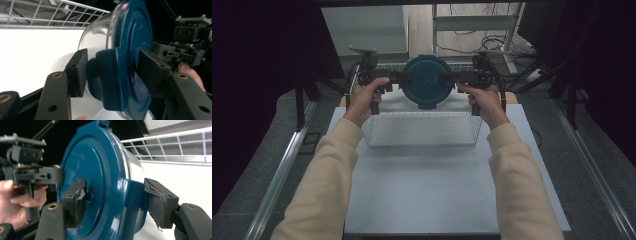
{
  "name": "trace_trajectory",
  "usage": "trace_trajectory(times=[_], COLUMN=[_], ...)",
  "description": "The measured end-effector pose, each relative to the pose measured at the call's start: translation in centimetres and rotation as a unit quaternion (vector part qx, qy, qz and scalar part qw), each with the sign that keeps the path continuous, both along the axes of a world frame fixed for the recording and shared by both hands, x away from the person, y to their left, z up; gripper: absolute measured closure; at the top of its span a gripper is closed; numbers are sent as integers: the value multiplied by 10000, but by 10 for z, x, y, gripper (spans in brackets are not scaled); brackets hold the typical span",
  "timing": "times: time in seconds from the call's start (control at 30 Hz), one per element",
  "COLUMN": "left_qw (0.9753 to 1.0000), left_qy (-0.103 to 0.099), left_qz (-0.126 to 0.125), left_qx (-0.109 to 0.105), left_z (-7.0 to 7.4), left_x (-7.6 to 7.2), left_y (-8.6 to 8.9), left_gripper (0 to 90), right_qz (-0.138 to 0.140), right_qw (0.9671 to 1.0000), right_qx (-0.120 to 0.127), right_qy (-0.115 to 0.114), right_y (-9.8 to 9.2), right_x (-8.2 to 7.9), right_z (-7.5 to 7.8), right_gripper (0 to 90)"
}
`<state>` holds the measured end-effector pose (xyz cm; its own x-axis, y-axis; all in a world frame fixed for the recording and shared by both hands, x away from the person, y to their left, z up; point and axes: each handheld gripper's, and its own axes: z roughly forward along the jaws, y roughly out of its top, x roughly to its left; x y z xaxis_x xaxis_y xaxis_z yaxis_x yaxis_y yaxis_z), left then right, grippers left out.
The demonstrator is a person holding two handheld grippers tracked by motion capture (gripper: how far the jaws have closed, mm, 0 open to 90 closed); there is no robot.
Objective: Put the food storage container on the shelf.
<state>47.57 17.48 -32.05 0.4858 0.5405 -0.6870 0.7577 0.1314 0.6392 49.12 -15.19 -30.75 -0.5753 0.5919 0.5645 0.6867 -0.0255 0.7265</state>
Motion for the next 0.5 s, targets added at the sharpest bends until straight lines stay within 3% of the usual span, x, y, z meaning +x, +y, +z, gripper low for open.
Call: trace_trajectory(times=[0.13,0.2,0.37,0.43,0.5], left_qw=[9995,9991,9985,9986,9989], left_qy=[255,349,405,364,318], left_qz=[100,116,106,176,236], left_qx=[-128,-225,-364,-341,-261], left_z=[-9,-13,-21,-21,-21], left_x=[9,12,16,15,15], left_y=[-3,-2,-3,-5,-6], left_gripper=[397,392,369,363,310], right_qz=[-292,-381,-655,-659,-778], right_qw=[9986,9980,9949,9957,9963], right_qx=[215,237,270,223,-31], right_qy=[379,448,713,617,359], right_y=[1,2,3,3,6], right_x=[10,11,12,11,6], right_z=[-9,-11,-15,-15,-11], right_gripper=[357,355,348,334,259])
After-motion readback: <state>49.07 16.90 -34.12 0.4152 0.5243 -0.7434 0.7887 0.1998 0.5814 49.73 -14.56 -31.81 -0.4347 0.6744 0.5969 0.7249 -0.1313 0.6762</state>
